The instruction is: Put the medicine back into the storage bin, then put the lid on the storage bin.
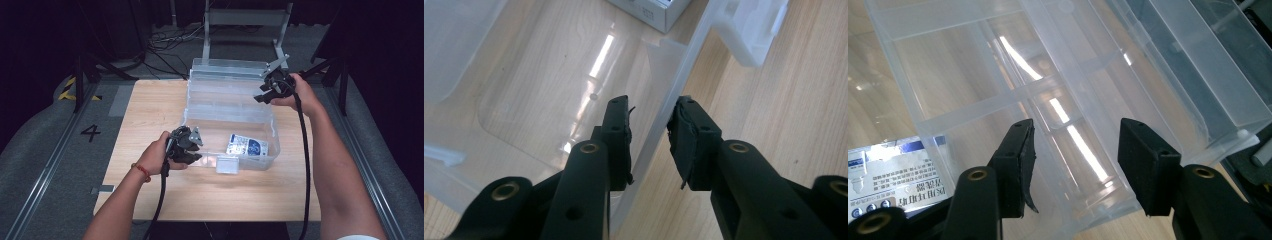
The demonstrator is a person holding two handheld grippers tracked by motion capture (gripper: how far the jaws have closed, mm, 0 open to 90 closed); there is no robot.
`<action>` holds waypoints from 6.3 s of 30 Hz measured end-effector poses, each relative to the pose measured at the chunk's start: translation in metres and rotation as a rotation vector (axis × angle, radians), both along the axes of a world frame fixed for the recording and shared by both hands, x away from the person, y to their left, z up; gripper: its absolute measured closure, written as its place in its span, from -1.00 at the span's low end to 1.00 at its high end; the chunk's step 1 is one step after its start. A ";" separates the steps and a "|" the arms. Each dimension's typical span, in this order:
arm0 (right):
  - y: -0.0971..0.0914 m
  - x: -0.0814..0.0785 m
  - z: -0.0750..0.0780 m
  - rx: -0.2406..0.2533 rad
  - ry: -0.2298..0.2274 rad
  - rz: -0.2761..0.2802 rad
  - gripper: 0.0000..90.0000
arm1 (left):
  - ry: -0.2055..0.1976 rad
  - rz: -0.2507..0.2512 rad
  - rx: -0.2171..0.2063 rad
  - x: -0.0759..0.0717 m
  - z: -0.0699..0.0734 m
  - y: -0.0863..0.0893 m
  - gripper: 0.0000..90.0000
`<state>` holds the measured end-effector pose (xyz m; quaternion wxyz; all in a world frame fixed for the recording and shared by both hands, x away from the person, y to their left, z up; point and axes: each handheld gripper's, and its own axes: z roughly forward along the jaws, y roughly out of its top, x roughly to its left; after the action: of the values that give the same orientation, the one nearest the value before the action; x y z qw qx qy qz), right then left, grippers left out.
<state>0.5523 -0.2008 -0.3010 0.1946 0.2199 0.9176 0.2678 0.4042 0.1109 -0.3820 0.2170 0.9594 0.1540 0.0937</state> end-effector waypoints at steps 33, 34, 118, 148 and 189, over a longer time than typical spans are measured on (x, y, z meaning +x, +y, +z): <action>0.038 0.023 -0.009 -0.262 -0.017 0.044 0.68 | 0.025 -0.099 0.124 0.010 -0.009 -0.012 0.68; 0.039 0.023 -0.009 -0.264 -0.018 0.044 0.68 | 0.024 -0.100 0.126 0.010 -0.009 -0.013 0.67; 0.041 -0.030 0.017 -0.212 -0.106 0.257 0.95 | 0.011 0.011 0.092 -0.003 -0.019 -0.016 0.47; 0.039 -0.056 0.020 -0.182 -0.129 0.279 0.94 | 0.002 0.045 0.045 -0.003 -0.020 -0.017 0.36; 0.031 -0.095 0.017 -0.100 -0.132 0.290 0.87 | -0.025 0.059 -0.078 -0.007 -0.023 -0.009 0.29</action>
<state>0.4569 -0.1701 -0.2842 0.2244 0.0573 0.9372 0.2607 0.3969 0.1016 -0.4051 0.2531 0.9440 0.1831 0.1059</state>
